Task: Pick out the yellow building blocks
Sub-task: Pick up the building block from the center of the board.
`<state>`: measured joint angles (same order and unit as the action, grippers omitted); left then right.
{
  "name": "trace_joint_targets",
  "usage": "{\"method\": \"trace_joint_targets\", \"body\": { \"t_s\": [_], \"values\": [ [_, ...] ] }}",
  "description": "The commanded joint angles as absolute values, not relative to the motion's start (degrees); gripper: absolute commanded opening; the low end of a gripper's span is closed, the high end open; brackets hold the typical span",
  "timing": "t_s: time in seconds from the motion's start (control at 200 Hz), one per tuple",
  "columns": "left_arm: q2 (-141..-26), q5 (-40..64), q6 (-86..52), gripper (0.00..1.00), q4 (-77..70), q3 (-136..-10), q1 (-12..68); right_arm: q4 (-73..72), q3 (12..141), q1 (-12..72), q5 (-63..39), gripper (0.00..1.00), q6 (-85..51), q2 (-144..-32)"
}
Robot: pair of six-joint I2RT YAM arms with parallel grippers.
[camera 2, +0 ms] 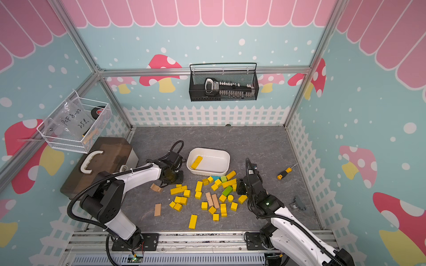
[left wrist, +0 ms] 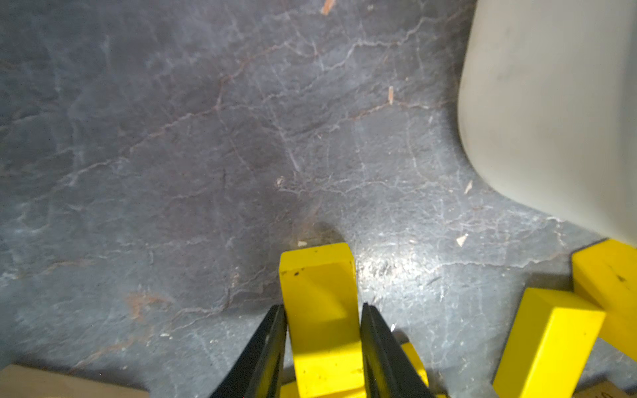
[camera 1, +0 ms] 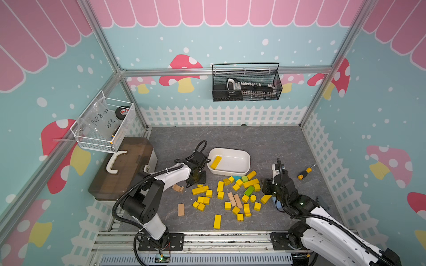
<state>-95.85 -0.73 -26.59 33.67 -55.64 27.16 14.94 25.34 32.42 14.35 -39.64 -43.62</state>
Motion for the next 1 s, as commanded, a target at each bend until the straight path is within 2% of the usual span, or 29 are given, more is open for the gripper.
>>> {"method": "trace_joint_targets", "body": {
  "t_s": [0.0, 0.52, 0.781, 0.996],
  "values": [
    [-96.33, -1.73, -26.54, 0.38, 34.32, -56.49, 27.07, 14.41, 24.51, 31.95, 14.18, 0.56, -40.78, -42.9],
    [-96.54, -4.04, -26.19, 0.44, 35.16, -56.16, 27.16, 14.34, 23.94, 31.45, 13.95, 0.56, -41.04, -41.87],
    [-97.28, -4.35, -25.8, 0.38, 35.43, -56.64, 27.16, 14.4, 23.81, 31.11, 13.71, 0.57, -41.22, -41.66],
    [-97.97, -3.93, -25.65, 0.39, 35.55, -56.94, 27.25, 14.33, 23.64, 30.73, 13.37, 0.57, -41.29, -41.57]
  ]
}}
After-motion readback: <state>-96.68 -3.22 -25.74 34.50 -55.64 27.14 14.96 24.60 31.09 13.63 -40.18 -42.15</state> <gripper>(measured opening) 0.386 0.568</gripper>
